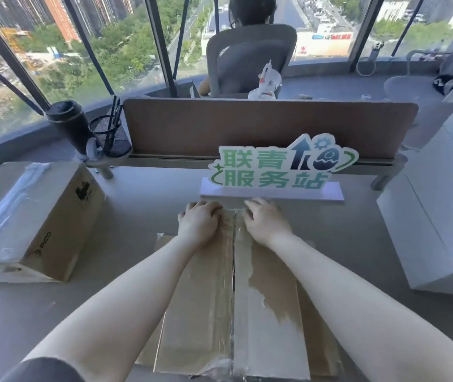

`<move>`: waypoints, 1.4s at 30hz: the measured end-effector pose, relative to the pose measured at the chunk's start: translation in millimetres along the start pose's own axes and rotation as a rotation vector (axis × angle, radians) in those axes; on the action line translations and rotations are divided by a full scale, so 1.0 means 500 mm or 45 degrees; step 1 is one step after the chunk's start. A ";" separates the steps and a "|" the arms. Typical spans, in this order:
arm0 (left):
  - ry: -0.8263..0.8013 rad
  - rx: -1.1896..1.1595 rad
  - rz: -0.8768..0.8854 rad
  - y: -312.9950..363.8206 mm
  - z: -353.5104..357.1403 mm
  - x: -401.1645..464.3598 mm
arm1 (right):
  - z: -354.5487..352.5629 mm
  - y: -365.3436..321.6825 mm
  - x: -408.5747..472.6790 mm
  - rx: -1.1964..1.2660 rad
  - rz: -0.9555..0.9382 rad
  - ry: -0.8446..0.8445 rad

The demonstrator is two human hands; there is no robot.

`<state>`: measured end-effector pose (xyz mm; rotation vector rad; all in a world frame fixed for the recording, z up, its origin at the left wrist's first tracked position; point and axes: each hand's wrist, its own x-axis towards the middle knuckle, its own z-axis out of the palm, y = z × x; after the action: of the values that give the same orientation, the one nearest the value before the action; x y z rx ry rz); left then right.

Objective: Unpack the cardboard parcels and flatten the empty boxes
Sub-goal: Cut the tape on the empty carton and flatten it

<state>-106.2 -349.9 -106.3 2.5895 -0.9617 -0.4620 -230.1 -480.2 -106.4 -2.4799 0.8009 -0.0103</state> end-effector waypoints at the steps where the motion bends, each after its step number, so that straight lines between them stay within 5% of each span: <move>1: 0.023 -0.057 0.006 -0.006 0.002 0.003 | 0.012 -0.002 0.012 0.021 0.035 0.004; 7: 0.175 -0.249 0.006 -0.014 0.011 0.009 | 0.039 0.001 0.013 0.244 0.050 0.392; 17: 0.018 -0.522 -0.011 -0.004 -0.016 0.025 | 0.008 -0.012 0.001 0.541 0.053 0.295; 23: -0.104 -1.134 -0.036 -0.031 -0.066 0.024 | -0.071 -0.015 -0.032 1.220 0.163 0.282; 27: -0.288 -1.481 0.102 -0.029 -0.121 0.001 | -0.113 0.020 -0.041 1.259 0.071 0.292; 32: -0.265 -1.094 0.090 -0.104 -0.197 0.010 | -0.203 0.110 -0.075 0.881 0.052 0.077; 35: -0.176 -0.972 0.049 -0.151 -0.227 0.002 | -0.233 0.179 -0.082 0.364 0.147 0.132; 38: 0.055 -0.096 0.116 -0.201 -0.230 -0.006 | -0.210 0.224 -0.105 -0.338 0.190 0.113; 40: -0.033 0.453 0.215 -0.196 -0.206 -0.035 | -0.162 0.227 -0.130 -0.513 0.220 0.056; 42: -0.251 0.354 0.194 -0.174 -0.158 -0.070 | -0.094 0.212 -0.148 -0.375 0.250 -0.024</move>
<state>-50.1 -248.7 -66.1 2.7220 -1.3667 -0.5877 -356.2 -535.3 -106.6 -2.6545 1.1034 0.2158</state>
